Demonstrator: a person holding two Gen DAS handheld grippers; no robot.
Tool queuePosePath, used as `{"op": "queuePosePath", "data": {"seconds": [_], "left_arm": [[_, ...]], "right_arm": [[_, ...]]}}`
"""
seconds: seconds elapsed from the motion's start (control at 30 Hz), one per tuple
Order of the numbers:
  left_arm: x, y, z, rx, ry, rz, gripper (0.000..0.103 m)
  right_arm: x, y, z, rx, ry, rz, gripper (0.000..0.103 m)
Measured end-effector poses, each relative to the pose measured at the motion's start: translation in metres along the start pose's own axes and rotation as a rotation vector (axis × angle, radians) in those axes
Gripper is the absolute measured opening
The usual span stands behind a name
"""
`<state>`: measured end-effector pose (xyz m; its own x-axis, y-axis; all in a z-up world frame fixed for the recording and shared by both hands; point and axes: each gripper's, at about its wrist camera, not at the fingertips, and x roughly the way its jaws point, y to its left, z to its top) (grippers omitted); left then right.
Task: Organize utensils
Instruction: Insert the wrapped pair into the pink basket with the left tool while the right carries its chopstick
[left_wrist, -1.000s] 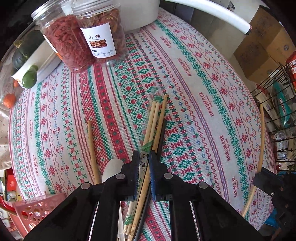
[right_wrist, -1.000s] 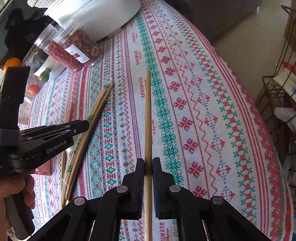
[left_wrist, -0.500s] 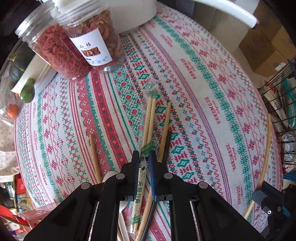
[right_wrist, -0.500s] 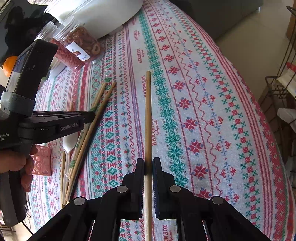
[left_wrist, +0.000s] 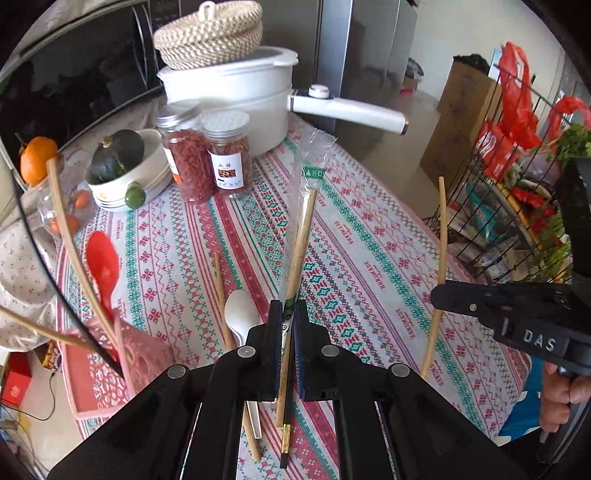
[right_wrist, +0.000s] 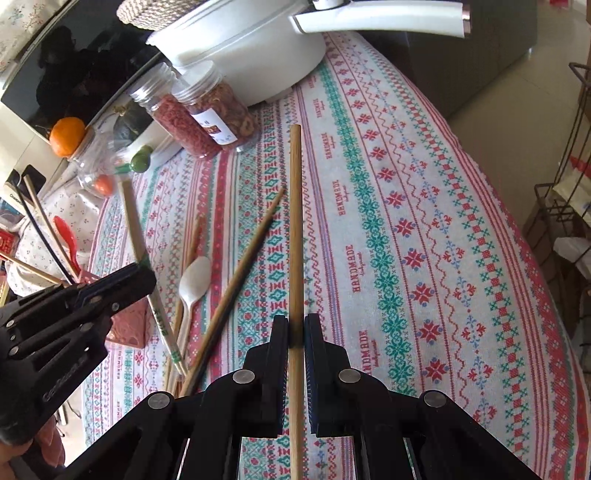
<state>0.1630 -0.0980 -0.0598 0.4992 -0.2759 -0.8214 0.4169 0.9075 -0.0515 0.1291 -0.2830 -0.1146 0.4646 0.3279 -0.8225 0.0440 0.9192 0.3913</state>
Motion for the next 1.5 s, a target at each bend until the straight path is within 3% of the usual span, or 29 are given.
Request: {"op": "queuePosePath", "data": {"seconds": [0.23, 0.5, 0.83, 1.17, 1.4, 1.5], "left_arm": [[-0.063, 0.028, -0.033, -0.058, -0.186, 0.003, 0.004], [-0.119, 0.054, -0.041, -0.106, -0.324, -0.016, 0.004], [-0.163, 0.115, -0.053, -0.211, -0.485, 0.046, 0.004], [-0.109, 0.156, -0.056, -0.286, -0.426, 0.12, 0.004], [-0.07, 0.171, -0.054, -0.314, -0.351, 0.107, 0.006], [-0.059, 0.178, -0.055, -0.342, -0.287, 0.105, 0.022]], "right_arm": [[-0.028, 0.027, -0.011, -0.039, -0.079, 0.023, 0.006], [-0.049, 0.068, -0.01, -0.172, -0.197, -0.029, 0.006], [-0.039, 0.097, -0.007, -0.2, -0.203, -0.01, 0.006], [-0.028, 0.127, -0.009, -0.223, -0.204, 0.024, 0.006], [-0.026, 0.138, -0.012, -0.225, -0.207, 0.044, 0.006], [-0.028, 0.145, -0.013, -0.245, -0.223, 0.056, 0.006]]}}
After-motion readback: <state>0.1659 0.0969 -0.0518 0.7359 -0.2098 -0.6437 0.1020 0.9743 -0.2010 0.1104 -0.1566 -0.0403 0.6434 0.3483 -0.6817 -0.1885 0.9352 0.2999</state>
